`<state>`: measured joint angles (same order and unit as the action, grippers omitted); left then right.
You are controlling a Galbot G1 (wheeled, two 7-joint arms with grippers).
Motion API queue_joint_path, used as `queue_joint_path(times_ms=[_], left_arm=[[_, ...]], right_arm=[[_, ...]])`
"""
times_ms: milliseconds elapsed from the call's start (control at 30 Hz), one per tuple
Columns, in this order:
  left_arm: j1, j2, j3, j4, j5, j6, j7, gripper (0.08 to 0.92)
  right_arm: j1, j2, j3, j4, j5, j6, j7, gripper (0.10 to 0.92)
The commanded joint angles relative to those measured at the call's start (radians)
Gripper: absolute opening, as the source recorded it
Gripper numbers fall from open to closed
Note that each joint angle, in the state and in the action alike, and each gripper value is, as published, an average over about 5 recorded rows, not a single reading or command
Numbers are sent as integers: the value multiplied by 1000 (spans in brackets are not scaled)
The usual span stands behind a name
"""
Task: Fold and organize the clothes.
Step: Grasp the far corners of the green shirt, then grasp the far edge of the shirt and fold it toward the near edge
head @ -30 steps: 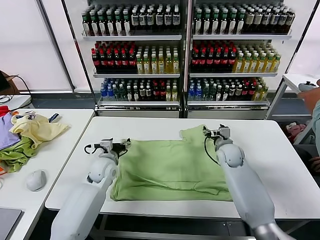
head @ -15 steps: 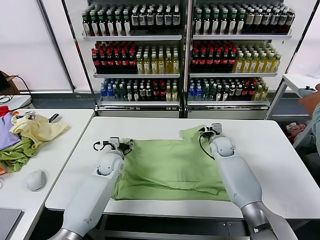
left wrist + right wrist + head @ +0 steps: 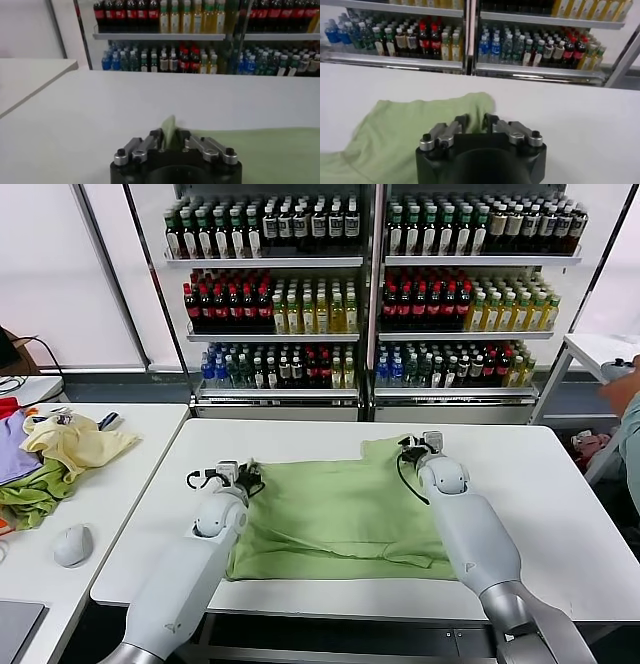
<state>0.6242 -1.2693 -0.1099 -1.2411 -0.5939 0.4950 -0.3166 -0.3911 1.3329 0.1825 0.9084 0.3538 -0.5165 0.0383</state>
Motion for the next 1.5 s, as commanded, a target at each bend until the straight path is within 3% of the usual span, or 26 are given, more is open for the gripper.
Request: queue_joint_path(times_ms=[33, 200, 400, 833, 1133, 1500], left_arm=[[23, -1, 2, -47, -59, -72, 18, 161], [66, 16, -14, -176, -100, -126, 19, 93], [138, 51, -49, -321, -141, -147, 2, 93], [412, 164, -125, -640, -223, -98, -15, 93], [516, 212, -157, -695, -259, -63, -15, 93], [545, 220, -162, -684, -155, 7, -2, 93]], right_arm=[[-110, -46, -15, 212, 3, 124, -95, 172], [-199, -75, 20, 376, 49, 181, -71, 114], [-312, -145, 87, 602, 159, 168, -70, 114], [-611, -250, 260, 922, 176, 139, -44, 114], [-779, -240, 357, 1001, 216, 87, 27, 114], [-797, -198, 313, 972, 190, -29, 136, 114]])
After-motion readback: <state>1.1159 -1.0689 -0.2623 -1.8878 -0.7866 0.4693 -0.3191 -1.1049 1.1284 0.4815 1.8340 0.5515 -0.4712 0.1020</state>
